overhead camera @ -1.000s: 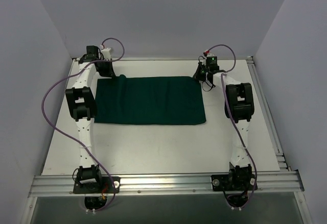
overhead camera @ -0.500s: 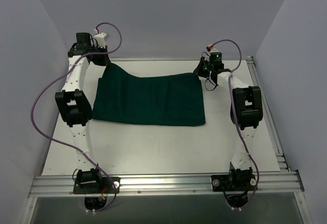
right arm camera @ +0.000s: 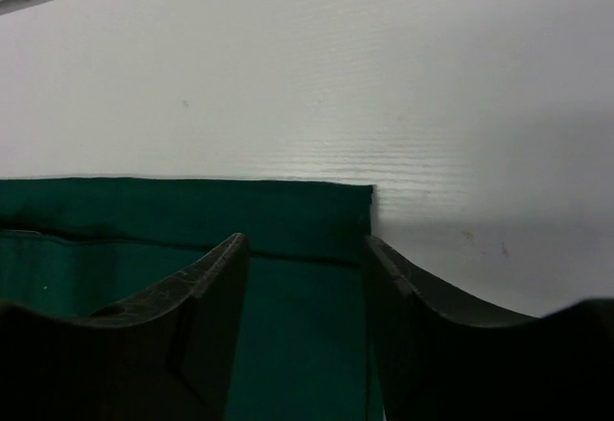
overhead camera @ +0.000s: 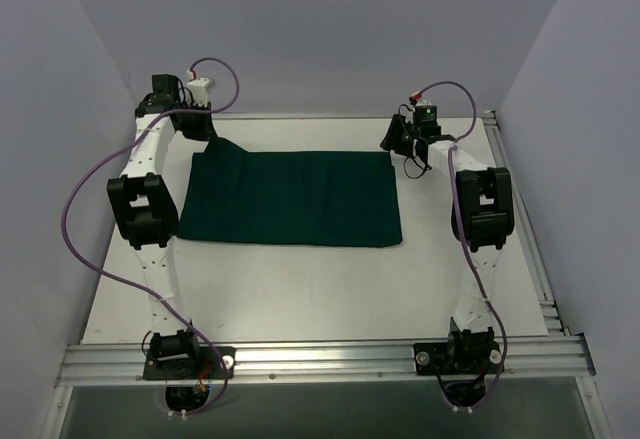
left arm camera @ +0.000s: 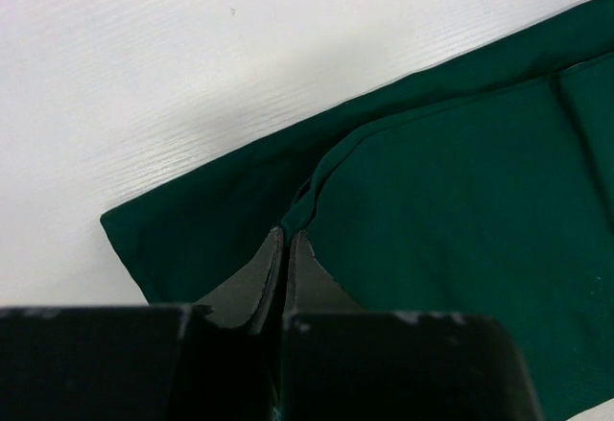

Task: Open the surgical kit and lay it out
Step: Open the surgical kit at the center of the board.

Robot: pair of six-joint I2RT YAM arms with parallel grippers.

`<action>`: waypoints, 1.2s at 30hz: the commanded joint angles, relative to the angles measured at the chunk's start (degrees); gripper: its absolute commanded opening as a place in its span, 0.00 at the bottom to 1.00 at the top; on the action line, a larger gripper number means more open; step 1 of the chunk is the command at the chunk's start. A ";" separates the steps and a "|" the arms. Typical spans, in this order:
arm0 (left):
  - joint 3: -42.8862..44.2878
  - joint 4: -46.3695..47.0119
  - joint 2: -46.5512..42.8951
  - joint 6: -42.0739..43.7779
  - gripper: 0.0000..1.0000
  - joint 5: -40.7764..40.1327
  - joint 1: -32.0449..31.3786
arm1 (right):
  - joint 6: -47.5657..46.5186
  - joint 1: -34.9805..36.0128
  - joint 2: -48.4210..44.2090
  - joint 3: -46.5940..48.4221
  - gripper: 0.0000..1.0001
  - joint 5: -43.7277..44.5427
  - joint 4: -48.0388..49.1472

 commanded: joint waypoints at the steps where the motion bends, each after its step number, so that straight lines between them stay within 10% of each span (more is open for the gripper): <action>1: -0.09 0.52 -3.42 0.82 0.02 1.82 0.25 | -0.30 -0.31 -1.74 -2.54 0.48 5.01 -1.57; 10: -0.09 0.79 -2.98 0.38 0.02 2.08 0.16 | -1.80 1.97 -0.16 -5.72 0.44 8.54 -6.14; 22: -0.44 0.70 -3.60 0.47 0.02 1.99 0.25 | -0.39 2.77 -1.83 -5.98 0.04 8.26 -6.67; 36: -0.62 0.61 -3.86 0.74 0.02 2.08 0.16 | -1.45 3.73 -4.56 -4.84 0.14 11.44 -9.83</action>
